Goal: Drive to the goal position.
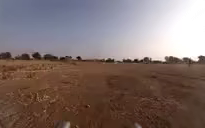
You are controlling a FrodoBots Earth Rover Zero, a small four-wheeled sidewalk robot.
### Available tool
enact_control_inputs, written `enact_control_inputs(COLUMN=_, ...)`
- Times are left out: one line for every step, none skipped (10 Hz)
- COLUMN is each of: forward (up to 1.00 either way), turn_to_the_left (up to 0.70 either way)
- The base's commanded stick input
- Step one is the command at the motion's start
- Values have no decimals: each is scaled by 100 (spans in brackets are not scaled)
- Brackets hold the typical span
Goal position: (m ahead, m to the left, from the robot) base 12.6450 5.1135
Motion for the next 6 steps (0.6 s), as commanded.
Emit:
enact_control_inputs(forward=46, turn_to_the_left=-18)
enact_control_inputs(forward=46, turn_to_the_left=0)
enact_control_inputs(forward=46, turn_to_the_left=0)
enact_control_inputs(forward=46, turn_to_the_left=0)
enact_control_inputs(forward=46, turn_to_the_left=0)
enact_control_inputs(forward=46, turn_to_the_left=0)
